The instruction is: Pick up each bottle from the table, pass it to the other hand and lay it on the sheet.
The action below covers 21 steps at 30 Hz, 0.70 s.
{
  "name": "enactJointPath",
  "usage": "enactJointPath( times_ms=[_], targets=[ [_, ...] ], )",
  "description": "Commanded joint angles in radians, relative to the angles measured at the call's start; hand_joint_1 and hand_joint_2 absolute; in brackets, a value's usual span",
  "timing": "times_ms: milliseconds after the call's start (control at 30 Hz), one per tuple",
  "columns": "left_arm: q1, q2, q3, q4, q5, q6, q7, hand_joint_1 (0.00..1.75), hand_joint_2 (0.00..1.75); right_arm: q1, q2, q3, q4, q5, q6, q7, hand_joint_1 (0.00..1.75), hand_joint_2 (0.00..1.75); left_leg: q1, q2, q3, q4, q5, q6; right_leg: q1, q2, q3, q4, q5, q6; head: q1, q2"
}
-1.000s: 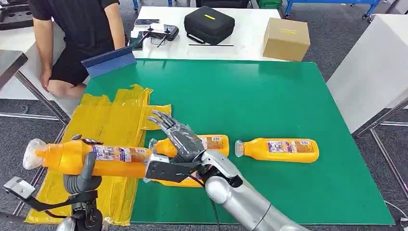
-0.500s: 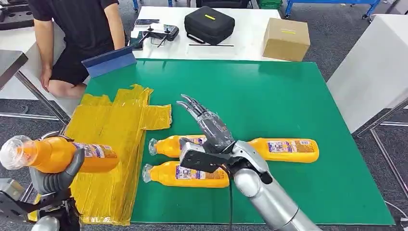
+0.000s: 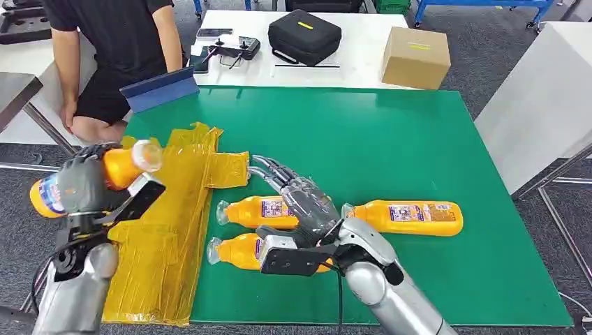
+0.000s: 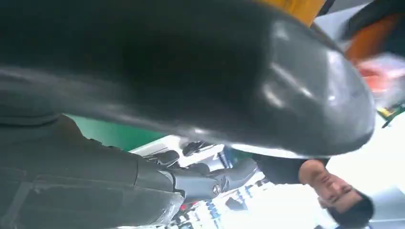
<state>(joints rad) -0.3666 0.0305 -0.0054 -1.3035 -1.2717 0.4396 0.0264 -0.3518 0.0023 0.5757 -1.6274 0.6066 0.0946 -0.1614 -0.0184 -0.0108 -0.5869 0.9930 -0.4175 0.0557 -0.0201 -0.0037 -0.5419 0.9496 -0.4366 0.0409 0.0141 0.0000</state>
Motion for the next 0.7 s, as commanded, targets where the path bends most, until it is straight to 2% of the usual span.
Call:
enactJointPath(
  times_ms=[33, 100, 267, 333, 467, 500, 633, 667, 700],
  targets=[
    [-0.362, 0.016, -0.178, 0.672, -0.181, 0.075, 0.078, 1.75, 1.75, -0.083, 0.02, 0.064, 0.056, -0.002, 0.018, 0.007, 0.0, 0.0, 0.001, -0.001, 0.002, 0.0, 0.001, -0.005, 0.001, -0.002, 0.002, 0.0, 0.0, -0.003, 0.0, 0.0],
    [-0.439, -0.012, -0.219, 0.777, -0.271, 0.064, 0.125, 1.75, 1.75, -0.09, 0.02, 0.072, 0.056, -0.001, 0.031, 0.007, 0.0, 0.0, 0.001, 0.0, 0.001, 0.001, 0.0, -0.005, 0.001, -0.002, 0.002, 0.0, 0.0, -0.002, 0.0, 0.0],
    [-0.464, -0.023, -0.23, 0.811, -0.294, 0.059, 0.14, 1.75, 1.75, -0.093, 0.018, 0.074, 0.059, -0.003, 0.035, 0.004, 0.0, 0.0, 0.001, 0.0, 0.001, 0.002, 0.0, -0.005, 0.001, -0.001, 0.002, 0.0, 0.0, -0.003, 0.0, 0.0],
    [-0.496, -0.013, -0.331, 0.849, -0.299, 0.04, 0.189, 1.75, 1.75, -0.106, 0.016, 0.085, 0.071, -0.011, 0.049, -0.011, 0.0, 0.0, 0.001, 0.002, 0.0, 0.002, -0.001, -0.005, 0.0, 0.001, 0.001, 0.001, 0.0, -0.002, 0.0, 0.0],
    [-0.551, -0.022, -0.394, 0.918, -0.299, 0.007, 0.254, 1.75, 1.75, -0.115, 0.033, 0.101, 0.095, -0.011, 0.057, -0.021, 0.0, 0.0, 0.002, 0.001, -0.002, 0.004, -0.001, -0.006, 0.001, 0.0, 0.0, 0.002, 0.0, -0.003, 0.0, 0.0],
    [-0.557, -0.023, -0.393, 0.926, -0.299, -0.002, 0.268, 1.75, 1.75, -0.112, 0.033, 0.103, 0.093, -0.01, 0.056, -0.023, 0.0, 0.0, 0.001, 0.001, -0.002, 0.002, 0.0, -0.003, 0.001, 0.0, -0.001, 0.001, 0.001, -0.001, 0.0, 0.0],
    [-0.542, -0.026, -0.352, 0.92, -0.288, -0.003, 0.26, 1.75, 1.75, -0.091, 0.031, 0.096, 0.073, -0.001, 0.05, -0.026, 0.0, 0.0, 0.001, 0.003, -0.001, 0.002, -0.001, -0.005, 0.001, 0.002, 0.0, 0.001, 0.0, -0.002, 0.0, 0.0],
    [-0.531, -0.031, -0.318, 0.913, -0.26, -0.01, 0.211, 0.0, 1.75, -0.086, 0.034, 0.088, 0.068, 0.006, 0.049, -0.025, 0.0, 0.0, 0.002, 0.003, -0.001, 0.001, -0.001, -0.005, 0.001, 0.002, 0.0, 0.0, 0.0, -0.002, 0.0, 0.0],
    [-0.529, -0.029, -0.316, 0.912, -0.26, -0.009, 0.208, 0.0, 1.75, -0.085, 0.034, 0.087, 0.068, 0.007, 0.049, -0.025, 0.0, 0.0, 0.002, 0.003, -0.001, 0.001, -0.001, -0.004, 0.001, 0.002, 0.0, 0.0, 0.0, -0.001, 0.0, 0.0]
  ],
)
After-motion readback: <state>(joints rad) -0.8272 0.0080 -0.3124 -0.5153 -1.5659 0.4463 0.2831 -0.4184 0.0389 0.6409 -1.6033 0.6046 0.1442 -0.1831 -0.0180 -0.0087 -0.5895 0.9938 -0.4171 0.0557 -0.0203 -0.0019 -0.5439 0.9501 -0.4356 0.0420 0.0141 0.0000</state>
